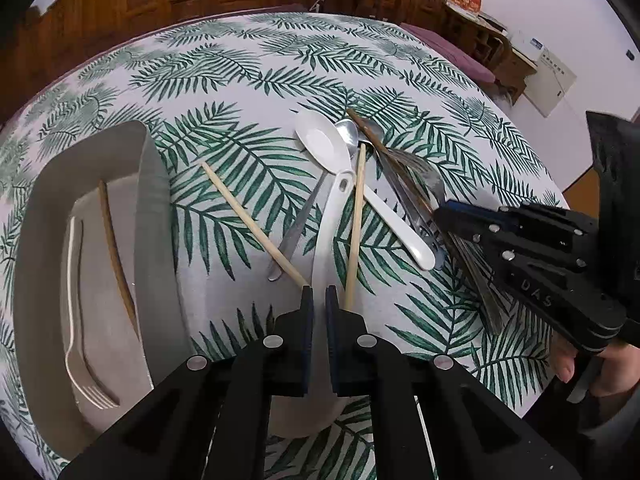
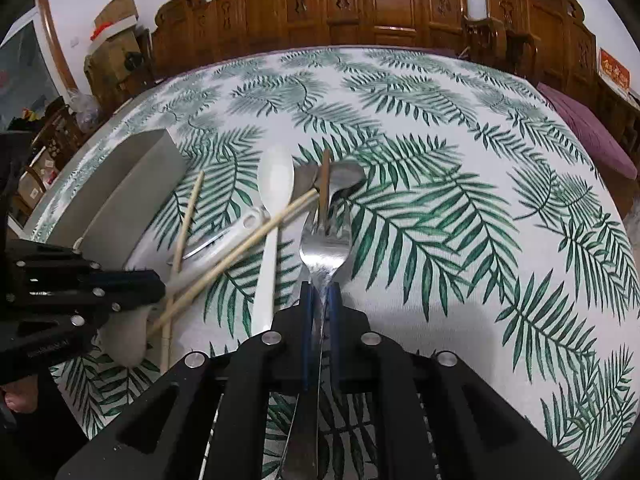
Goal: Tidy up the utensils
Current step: 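Grasp a white plastic spoon with the left tool while the right tool grasps a metal fork, then lift the white spoon toward the tray with the left tool while the right tool lifts the fork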
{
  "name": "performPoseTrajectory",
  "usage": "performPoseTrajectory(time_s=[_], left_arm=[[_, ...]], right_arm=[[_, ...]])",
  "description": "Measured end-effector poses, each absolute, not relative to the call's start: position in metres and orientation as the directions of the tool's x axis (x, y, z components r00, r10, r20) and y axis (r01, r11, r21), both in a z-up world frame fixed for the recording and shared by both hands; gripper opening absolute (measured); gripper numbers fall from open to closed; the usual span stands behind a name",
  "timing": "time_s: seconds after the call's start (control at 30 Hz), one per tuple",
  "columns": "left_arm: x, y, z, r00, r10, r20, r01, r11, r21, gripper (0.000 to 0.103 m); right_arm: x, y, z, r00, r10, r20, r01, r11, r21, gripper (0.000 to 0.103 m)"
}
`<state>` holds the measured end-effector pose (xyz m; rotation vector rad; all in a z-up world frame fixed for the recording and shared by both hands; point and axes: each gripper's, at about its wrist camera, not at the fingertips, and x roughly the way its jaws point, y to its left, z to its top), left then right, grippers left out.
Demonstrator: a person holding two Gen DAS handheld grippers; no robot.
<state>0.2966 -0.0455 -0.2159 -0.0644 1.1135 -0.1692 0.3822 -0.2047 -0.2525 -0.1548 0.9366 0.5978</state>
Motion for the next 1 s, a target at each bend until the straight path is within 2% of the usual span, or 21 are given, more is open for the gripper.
performPoseTrajectory(time_s=[0.43,0.47,0.5,0.77,0.83,1.0], left_arm=[[0.304,-0.039,-0.220,0.419,-0.146,-0.896,0.087,0.989,-0.121,0.002],[0.305,-0.039,-0.221,0.412,-0.144,-0.900,0.087,0.989,-0.118,0.003],[0.306,-0.040,-0.223,0.404,-0.141,-0.904,0.090,0.989,-0.114,0.008],[0.315,-0.055,-0.225,0.365,-0.116,-0.924,0.168,0.984,-0.057,0.014],[0.319,-0.060,-0.228,0.350,-0.099,-0.932,0.186,0.982,-0.035,0.020],[0.326,-0.068,-0.229,0.348,-0.077,-0.934,0.223,0.975,0.002,0.021]], right_arm=[[0.385,-0.205,-0.255,0.424,0.429,-0.798,-0.539,0.827,0.158,0.009],[0.386,-0.205,-0.255,0.426,0.427,-0.798,-0.538,0.829,0.156,0.008],[0.386,-0.206,-0.255,0.425,0.427,-0.798,-0.538,0.829,0.157,0.008],[0.385,-0.206,-0.254,0.430,0.425,-0.797,-0.541,0.828,0.150,0.008],[0.384,-0.206,-0.253,0.433,0.430,-0.792,-0.543,0.826,0.151,0.008],[0.384,-0.210,-0.251,0.438,0.432,-0.788,-0.542,0.827,0.152,0.008]])
